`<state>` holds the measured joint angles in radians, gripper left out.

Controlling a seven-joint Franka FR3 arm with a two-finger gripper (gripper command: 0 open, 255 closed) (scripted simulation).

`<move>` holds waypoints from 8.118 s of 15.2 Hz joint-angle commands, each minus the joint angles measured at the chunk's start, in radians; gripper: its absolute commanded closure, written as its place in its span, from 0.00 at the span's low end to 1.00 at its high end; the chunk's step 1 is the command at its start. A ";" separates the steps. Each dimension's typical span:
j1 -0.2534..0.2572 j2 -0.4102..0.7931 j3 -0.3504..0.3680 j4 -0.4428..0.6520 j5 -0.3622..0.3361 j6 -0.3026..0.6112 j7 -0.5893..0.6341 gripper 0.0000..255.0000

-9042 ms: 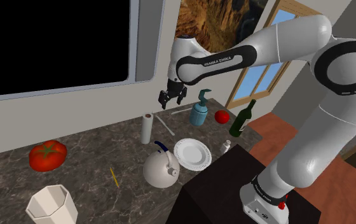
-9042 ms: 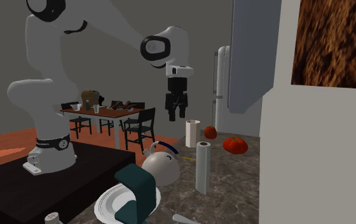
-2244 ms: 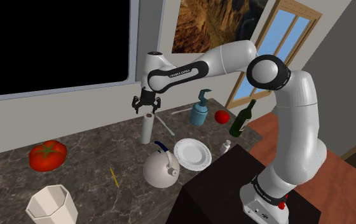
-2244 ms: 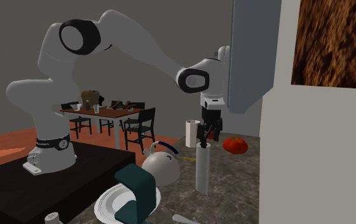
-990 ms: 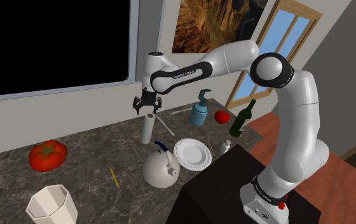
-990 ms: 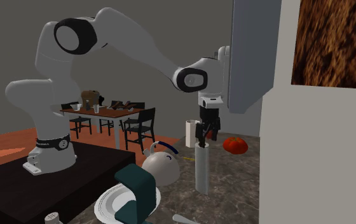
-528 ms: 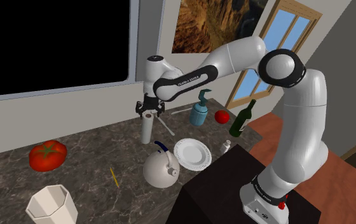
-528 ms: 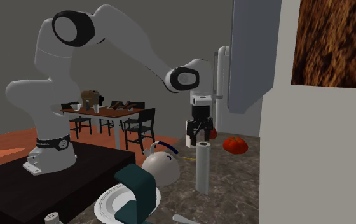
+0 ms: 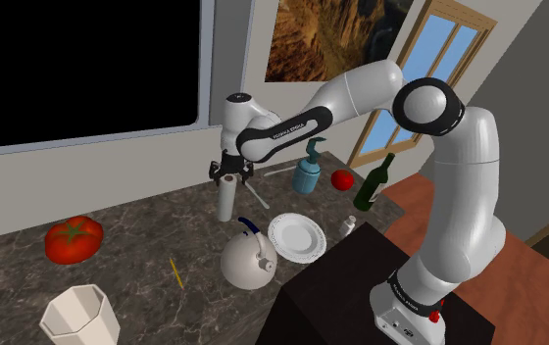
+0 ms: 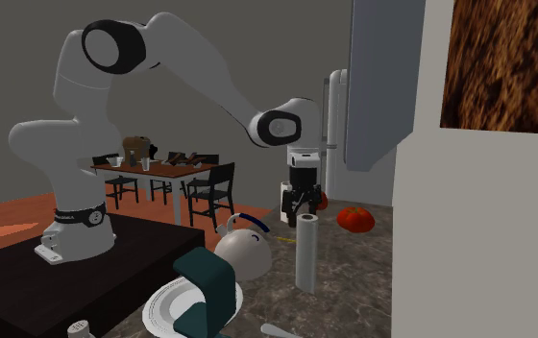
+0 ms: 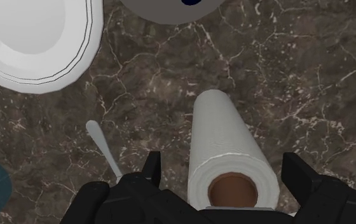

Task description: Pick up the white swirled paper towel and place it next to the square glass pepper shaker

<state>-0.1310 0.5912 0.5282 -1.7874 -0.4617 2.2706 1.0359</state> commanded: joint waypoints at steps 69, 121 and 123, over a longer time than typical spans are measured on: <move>-0.091 -0.314 0.111 0.306 0.232 -0.561 -0.197 1.00; -0.424 -0.985 -0.323 -0.705 0.506 -0.115 -1.013 1.00; -0.424 -0.972 -0.320 -0.723 0.505 -0.086 -1.011 1.00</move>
<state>-0.5554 -0.3889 0.2058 -2.5014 0.0439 2.1681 0.0230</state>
